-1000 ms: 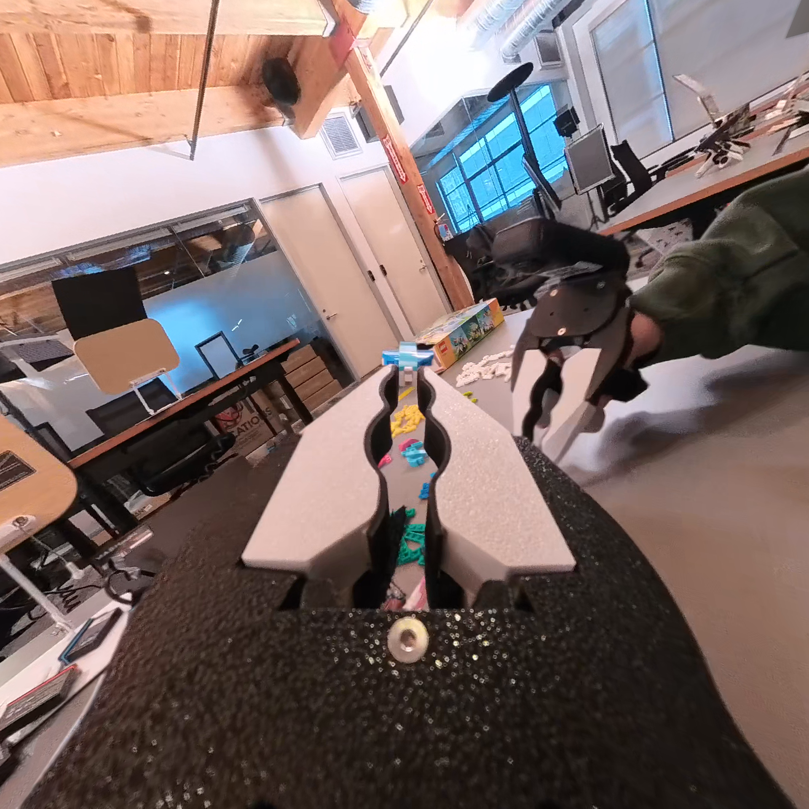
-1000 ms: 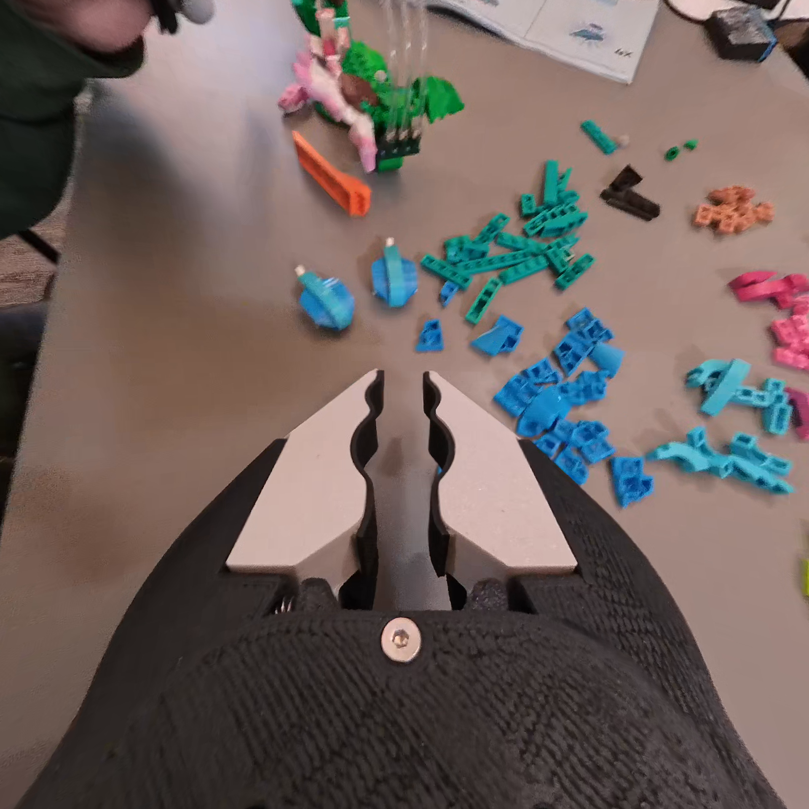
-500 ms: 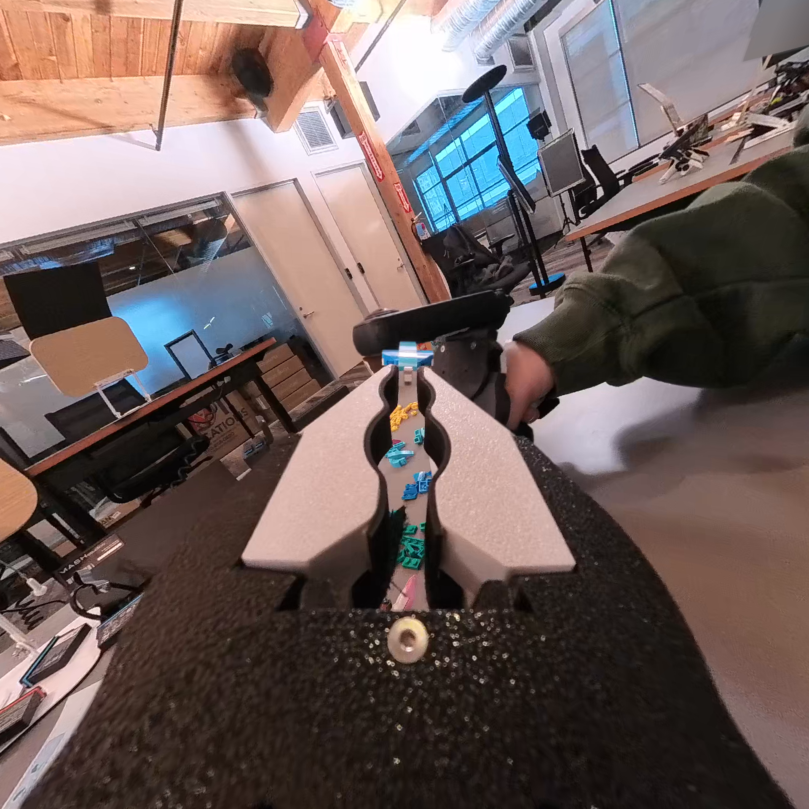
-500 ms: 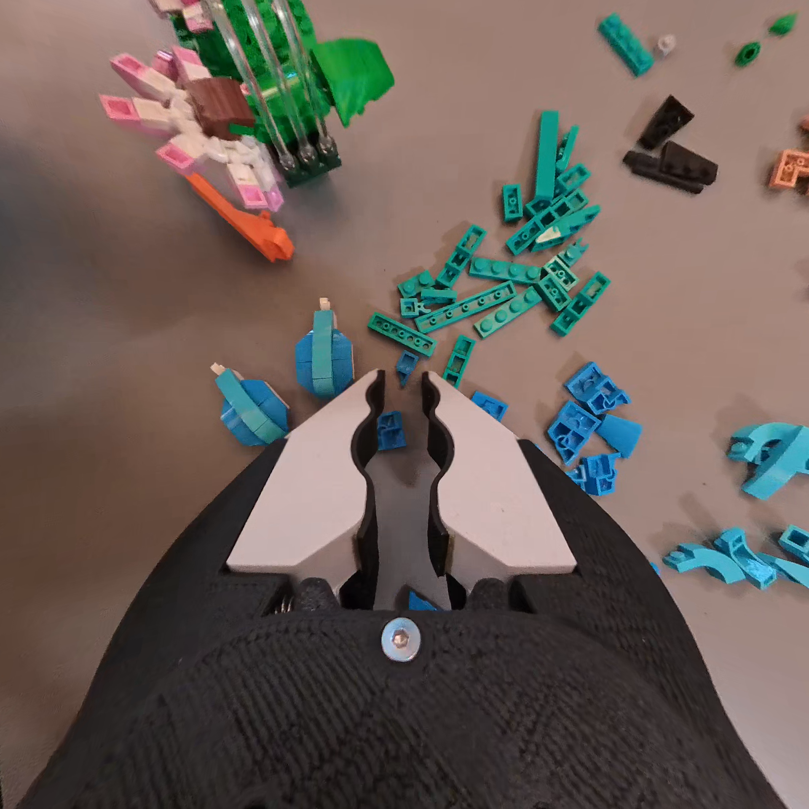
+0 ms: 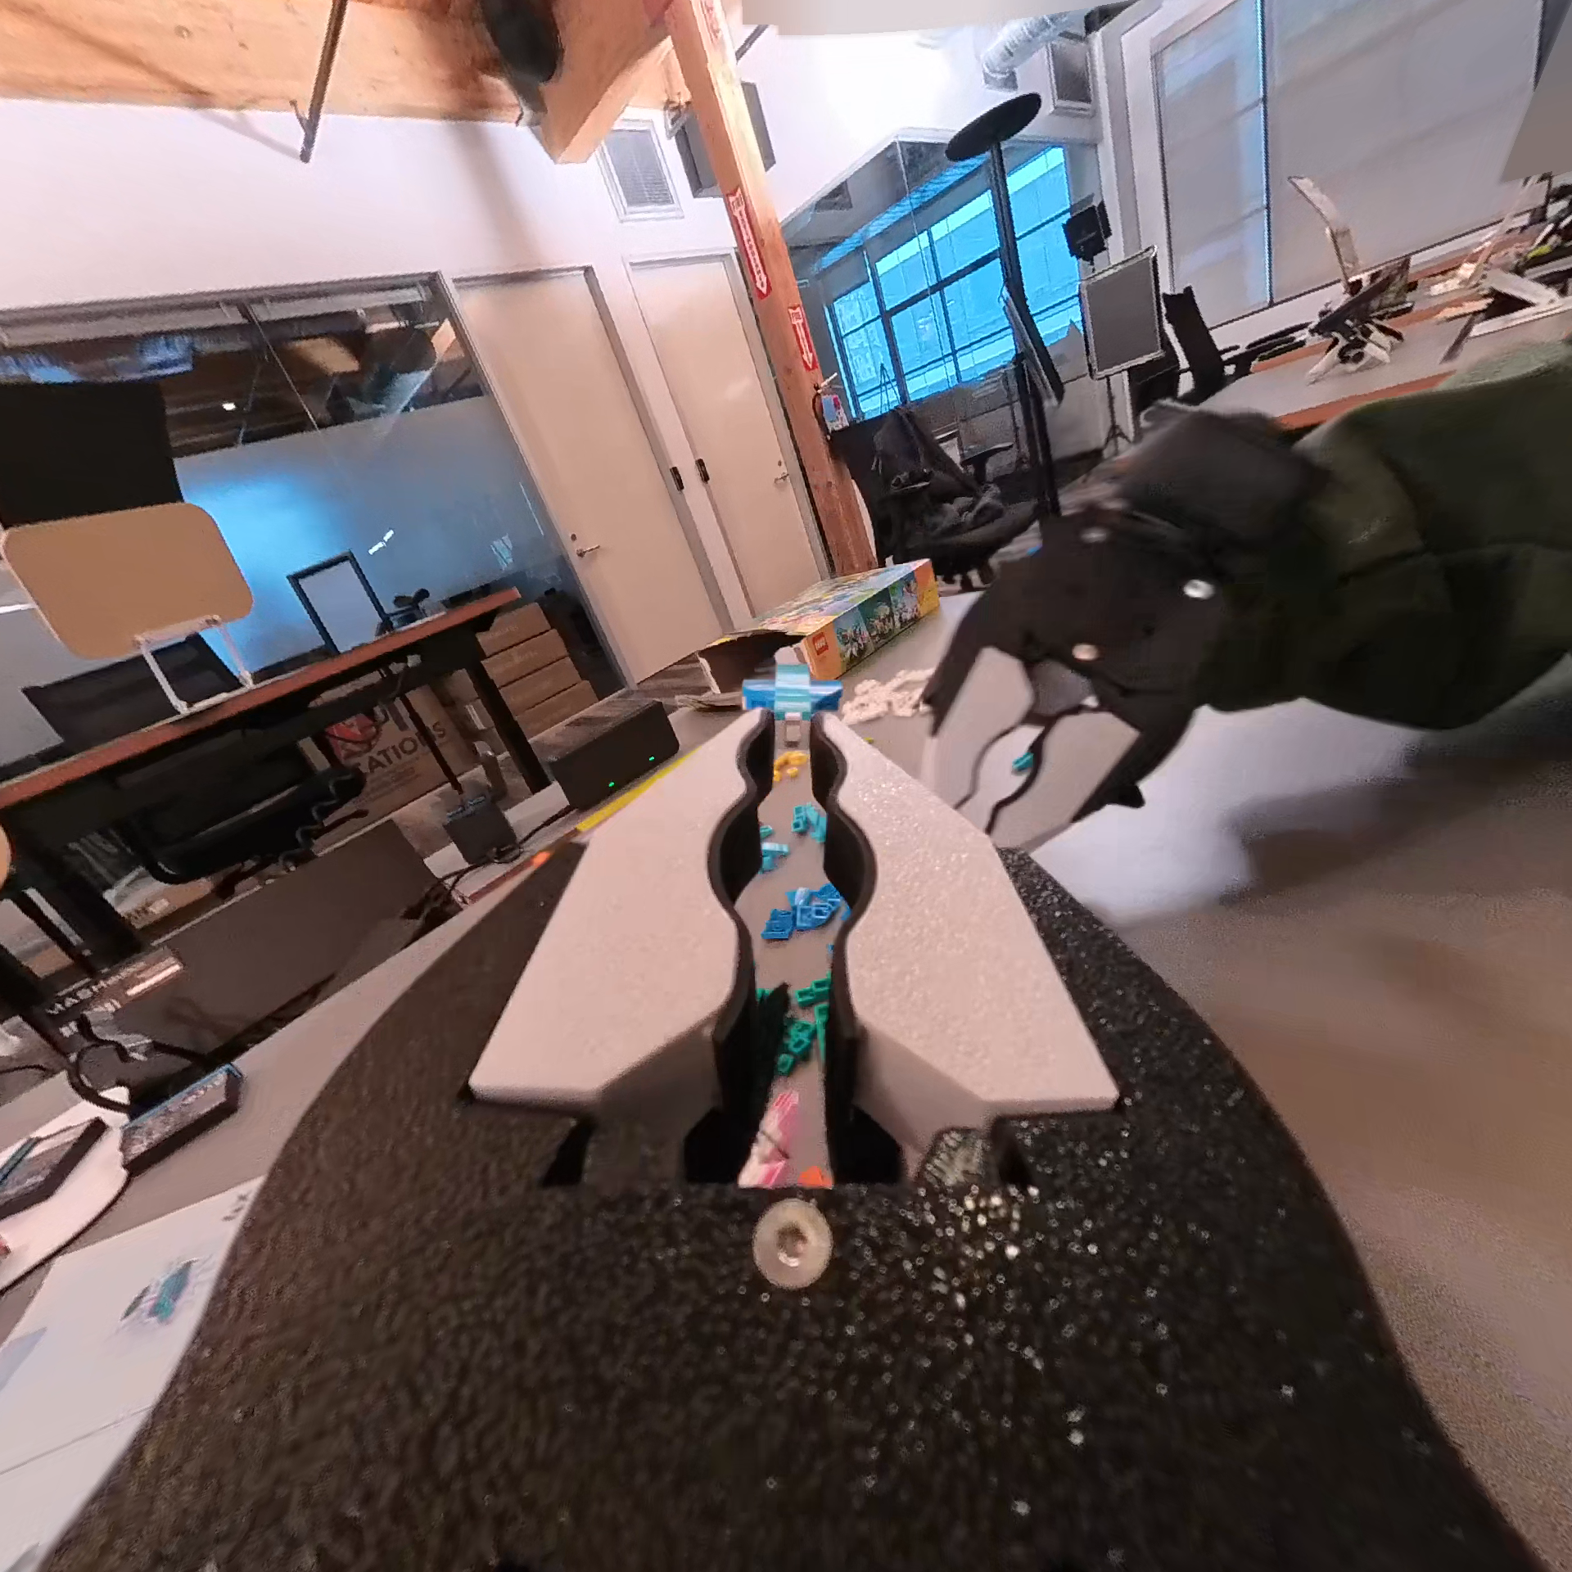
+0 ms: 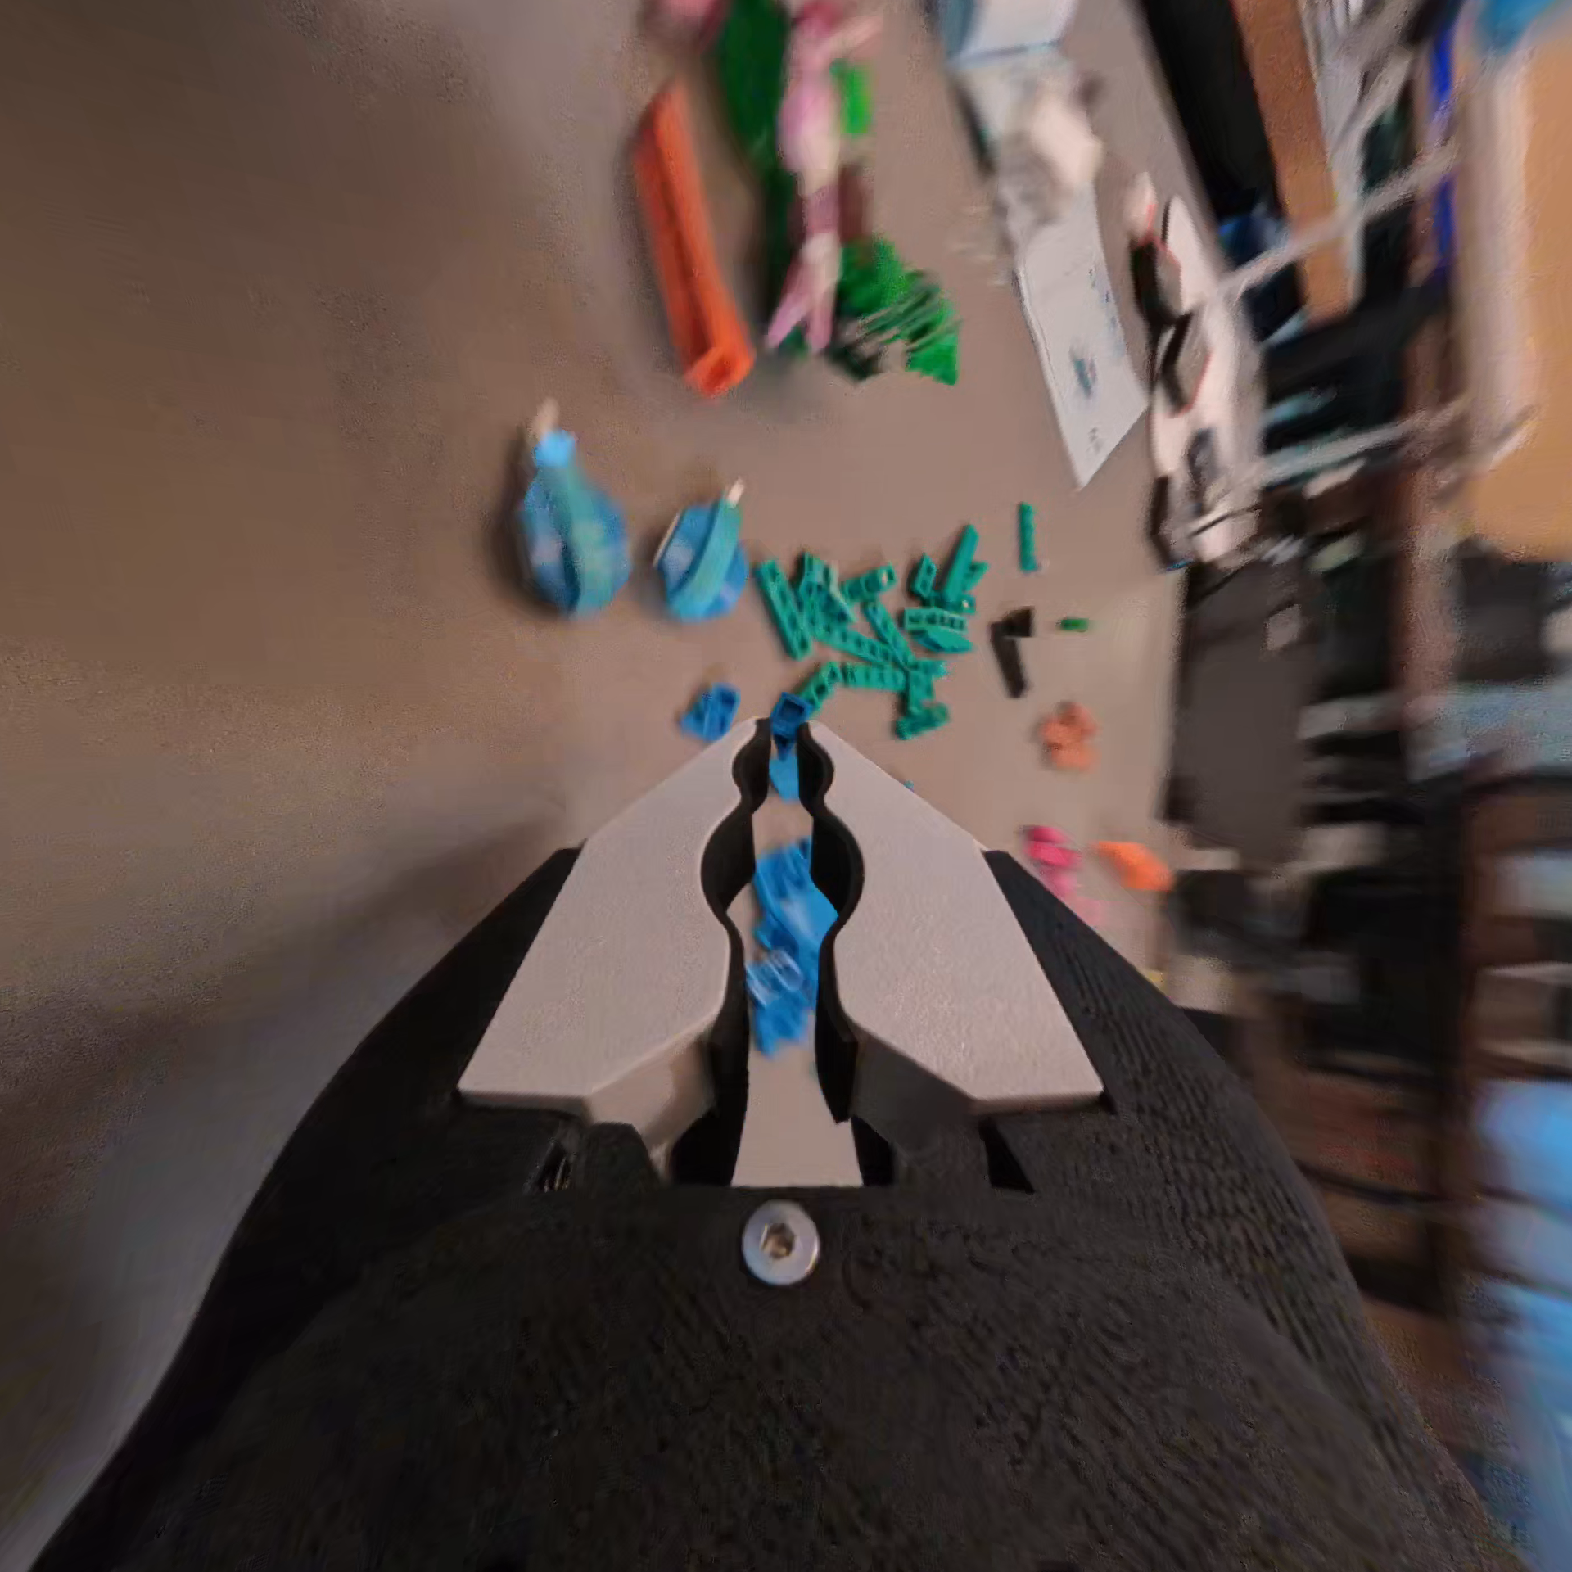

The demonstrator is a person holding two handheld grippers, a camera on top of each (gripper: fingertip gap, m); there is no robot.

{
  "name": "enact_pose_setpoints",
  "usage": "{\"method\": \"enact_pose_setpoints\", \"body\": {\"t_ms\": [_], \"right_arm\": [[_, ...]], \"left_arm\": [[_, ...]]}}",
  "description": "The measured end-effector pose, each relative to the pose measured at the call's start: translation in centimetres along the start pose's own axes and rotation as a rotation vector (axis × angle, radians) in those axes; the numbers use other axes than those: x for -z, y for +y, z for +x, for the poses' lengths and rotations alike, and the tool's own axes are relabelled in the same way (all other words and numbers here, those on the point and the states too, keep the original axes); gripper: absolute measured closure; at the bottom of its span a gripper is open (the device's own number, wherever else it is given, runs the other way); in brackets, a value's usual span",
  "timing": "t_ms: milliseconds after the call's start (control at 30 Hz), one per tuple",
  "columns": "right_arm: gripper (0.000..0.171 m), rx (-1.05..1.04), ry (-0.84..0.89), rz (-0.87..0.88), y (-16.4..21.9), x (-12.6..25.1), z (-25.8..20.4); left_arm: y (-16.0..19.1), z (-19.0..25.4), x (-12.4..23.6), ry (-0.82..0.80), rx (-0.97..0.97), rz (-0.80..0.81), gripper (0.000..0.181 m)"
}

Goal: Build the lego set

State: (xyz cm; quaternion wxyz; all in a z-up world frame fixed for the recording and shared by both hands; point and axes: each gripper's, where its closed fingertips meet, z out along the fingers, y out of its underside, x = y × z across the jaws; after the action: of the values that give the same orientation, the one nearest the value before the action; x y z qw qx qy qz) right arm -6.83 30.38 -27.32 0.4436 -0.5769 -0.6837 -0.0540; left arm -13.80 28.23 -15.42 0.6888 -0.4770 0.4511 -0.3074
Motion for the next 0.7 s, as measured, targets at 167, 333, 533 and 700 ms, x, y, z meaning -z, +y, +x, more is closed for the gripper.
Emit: {"method": "enact_pose_setpoints", "body": {"t_ms": [167, 333, 533, 700], "right_arm": [[0.167, 1.040, 0.058, -0.319, 3.3, 2.9, -2.4], [0.167, 1.517, -0.095, -0.353, 5.1, 4.4, -4.5], [0.167, 1.698, -0.174, -0.184, 3.0, 5.3, -8.3], [0.167, 1.715, -0.165, -0.133, 2.2, 5.8, -10.2]], "left_arm": [[0.4, 1.1, -0.6, 0.040, 0.020, -0.018, 0.176], [0.6, 2.1, -1.0, 0.072, 0.024, -0.026, 0.176], [0.7, 2.7, -1.1, 0.096, 0.031, -0.031, 0.176], [0.6, 3.3, -1.2, 0.116, 0.037, -0.028, 0.176]]}}
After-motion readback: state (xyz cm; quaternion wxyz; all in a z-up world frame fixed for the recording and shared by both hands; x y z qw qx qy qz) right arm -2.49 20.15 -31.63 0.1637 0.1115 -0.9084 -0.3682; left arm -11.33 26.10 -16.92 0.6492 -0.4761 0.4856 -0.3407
